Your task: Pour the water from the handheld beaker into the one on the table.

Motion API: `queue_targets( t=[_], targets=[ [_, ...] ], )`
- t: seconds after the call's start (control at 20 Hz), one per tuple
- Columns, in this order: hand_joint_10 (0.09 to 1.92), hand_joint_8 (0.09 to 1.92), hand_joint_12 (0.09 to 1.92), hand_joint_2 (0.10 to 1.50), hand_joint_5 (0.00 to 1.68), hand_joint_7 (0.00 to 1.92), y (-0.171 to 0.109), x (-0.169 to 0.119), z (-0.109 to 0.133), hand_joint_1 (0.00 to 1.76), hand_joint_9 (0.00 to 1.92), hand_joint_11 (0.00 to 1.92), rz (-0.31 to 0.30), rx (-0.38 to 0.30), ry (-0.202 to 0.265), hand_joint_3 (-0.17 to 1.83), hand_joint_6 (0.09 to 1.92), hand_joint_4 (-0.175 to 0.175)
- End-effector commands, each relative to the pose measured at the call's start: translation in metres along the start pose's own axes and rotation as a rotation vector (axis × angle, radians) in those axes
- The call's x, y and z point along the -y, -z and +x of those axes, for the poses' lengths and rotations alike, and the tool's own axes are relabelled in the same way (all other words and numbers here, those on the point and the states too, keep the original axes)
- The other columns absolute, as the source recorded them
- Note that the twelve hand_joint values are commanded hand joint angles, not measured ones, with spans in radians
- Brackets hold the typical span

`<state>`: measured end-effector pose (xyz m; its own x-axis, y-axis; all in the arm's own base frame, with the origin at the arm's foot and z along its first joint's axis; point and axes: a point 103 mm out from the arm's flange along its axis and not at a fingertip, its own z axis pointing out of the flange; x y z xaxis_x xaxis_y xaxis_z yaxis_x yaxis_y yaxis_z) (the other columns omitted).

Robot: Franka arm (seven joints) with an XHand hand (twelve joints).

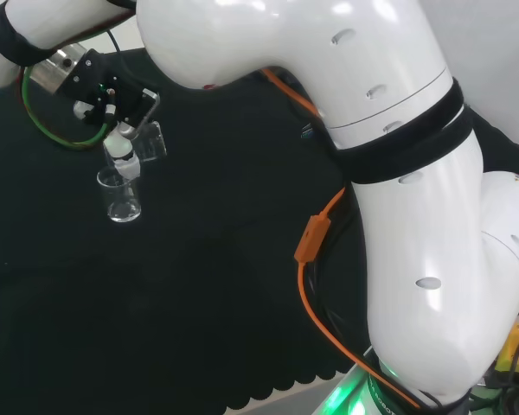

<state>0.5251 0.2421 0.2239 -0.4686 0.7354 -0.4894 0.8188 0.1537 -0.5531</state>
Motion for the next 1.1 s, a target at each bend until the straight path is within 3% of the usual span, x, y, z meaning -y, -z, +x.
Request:
queue_targets(
  t=[0.05, 1.1],
  targets=[
    [0.81, 0.87, 0.77, 0.57, 1.18, 1.53, 0.0002, 0.0001, -0.0003, 1.16, 1.49, 1.29, 0.005, 0.005, -0.002, 0.9, 0.95, -0.013],
    [0.81, 0.88, 0.78, 0.57, 1.18, 1.53, -0.0026, -0.0003, 0.0003, 1.16, 1.48, 1.28, 0.008, -0.003, 0.008, 0.9, 0.96, -0.011]
  ],
)
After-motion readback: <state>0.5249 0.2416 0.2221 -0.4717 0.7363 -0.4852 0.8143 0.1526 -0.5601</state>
